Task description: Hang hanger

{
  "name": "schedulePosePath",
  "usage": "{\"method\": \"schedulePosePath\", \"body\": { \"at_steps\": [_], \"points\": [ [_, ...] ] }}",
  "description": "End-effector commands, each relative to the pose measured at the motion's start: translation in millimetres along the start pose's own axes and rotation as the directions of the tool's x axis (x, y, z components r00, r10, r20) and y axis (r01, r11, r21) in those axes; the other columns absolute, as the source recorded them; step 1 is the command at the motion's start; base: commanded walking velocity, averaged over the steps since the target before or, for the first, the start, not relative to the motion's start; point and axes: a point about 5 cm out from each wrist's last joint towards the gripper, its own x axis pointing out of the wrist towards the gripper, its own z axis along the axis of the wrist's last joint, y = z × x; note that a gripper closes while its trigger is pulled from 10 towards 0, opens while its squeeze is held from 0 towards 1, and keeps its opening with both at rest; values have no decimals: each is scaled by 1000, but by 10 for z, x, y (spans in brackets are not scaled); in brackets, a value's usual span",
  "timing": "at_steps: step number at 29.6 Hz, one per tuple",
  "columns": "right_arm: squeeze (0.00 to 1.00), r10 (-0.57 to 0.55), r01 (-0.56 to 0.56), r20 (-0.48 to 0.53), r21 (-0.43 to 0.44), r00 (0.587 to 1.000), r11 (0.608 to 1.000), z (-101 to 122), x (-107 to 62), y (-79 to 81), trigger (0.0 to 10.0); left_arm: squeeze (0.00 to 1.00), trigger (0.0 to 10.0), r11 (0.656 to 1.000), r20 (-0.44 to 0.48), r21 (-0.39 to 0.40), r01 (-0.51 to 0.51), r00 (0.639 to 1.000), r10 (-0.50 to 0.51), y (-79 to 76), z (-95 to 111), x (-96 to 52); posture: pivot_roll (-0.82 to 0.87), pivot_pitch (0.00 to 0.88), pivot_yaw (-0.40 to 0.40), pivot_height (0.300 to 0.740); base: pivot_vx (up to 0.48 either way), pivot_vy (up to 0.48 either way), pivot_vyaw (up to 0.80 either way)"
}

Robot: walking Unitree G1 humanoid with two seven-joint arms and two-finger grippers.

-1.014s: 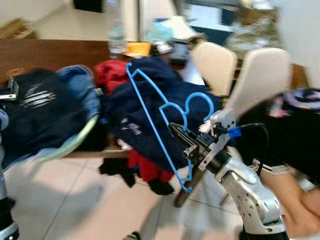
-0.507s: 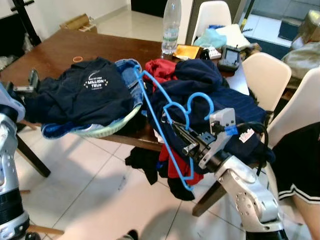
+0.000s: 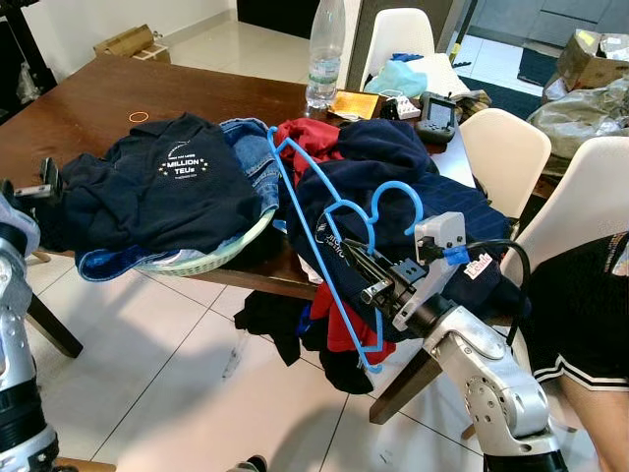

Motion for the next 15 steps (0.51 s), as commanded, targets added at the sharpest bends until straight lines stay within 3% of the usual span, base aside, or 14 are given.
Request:
{"method": "schedulePosePath", "body": {
  "at_steps": [1,3,4,6,8,11,15],
  "points": [
    [0,-16,16,-8,2,1000,1000,-23,-17,-25,10000,0,10000,999,31,-32,42,999,-41,-58,77,31,125,173,-50,740,0,0,0],
    [0,-17,17,-7,2,1000,1000,-22,-17,-26,10000,0,10000,998,53,-25,52,997,-51,-71,131,49,125,173,-50,740,0,0,0],
    [0,-18,18,-1,8,1000,1000,-17,-15,-23,10000,0,10000,998,141,-1,59,988,-58,-69,364,109,125,173,-50,740,0,0,0],
    [0,-18,18,-1,8,1000,1000,-17,-15,-23,10000,0,10000,998,141,-1,59,988,-58,-69,364,109,125,173,-50,740,0,0,0],
    [0,-19,19,15,9,1000,1000,2,-7,-18,10000,0,10000,998,193,12,59,979,-61,-76,533,139,126,171,-50,740,266,0,0],
    [0,-13,13,39,7,999,1000,45,7,-6,10000,0,10000,996,226,28,83,970,-87,-122,642,150,128,169,-50,740,304,0,758],
    [0,0,-1,50,13,999,1000,67,23,14,10000,0,10000,994,214,27,105,971,-108,-180,605,138,126,168,-49,740,333,0,800]
  ]
}}
